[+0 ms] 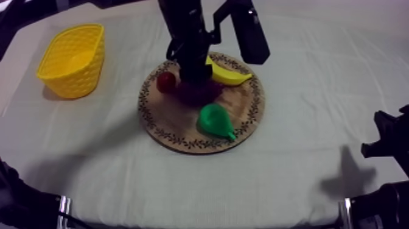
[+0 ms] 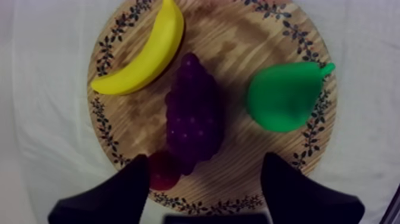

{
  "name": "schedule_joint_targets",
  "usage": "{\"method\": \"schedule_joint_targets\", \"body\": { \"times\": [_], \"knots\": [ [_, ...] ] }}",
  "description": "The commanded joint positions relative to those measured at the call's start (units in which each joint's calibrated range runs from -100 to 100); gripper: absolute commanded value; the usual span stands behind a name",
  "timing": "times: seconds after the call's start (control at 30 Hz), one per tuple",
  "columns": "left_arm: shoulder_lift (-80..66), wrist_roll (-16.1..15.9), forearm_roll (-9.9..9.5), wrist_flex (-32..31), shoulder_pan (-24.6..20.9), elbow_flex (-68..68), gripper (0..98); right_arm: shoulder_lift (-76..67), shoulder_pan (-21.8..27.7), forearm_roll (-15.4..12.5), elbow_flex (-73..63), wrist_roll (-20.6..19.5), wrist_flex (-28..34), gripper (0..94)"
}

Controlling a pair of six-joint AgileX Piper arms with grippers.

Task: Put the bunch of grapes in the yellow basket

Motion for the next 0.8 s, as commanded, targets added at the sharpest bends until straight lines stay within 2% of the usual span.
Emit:
{"method": "schedule_joint_targets", "body": {
  "times": [0.0, 0.77],
  "knots": [
    [0.9, 0.0, 0.09, 0.0, -0.1, 0.0, 72.7, 0.0, 0.0, 0.0, 0.0, 0.0, 0.0, 0.3],
    [14.0, 0.1, 0.8, -0.1, -2.3, -7.9, 74.7, 0.0, 0.0, 0.0, 0.0, 0.0, 0.0, 0.3]
  ]
}}
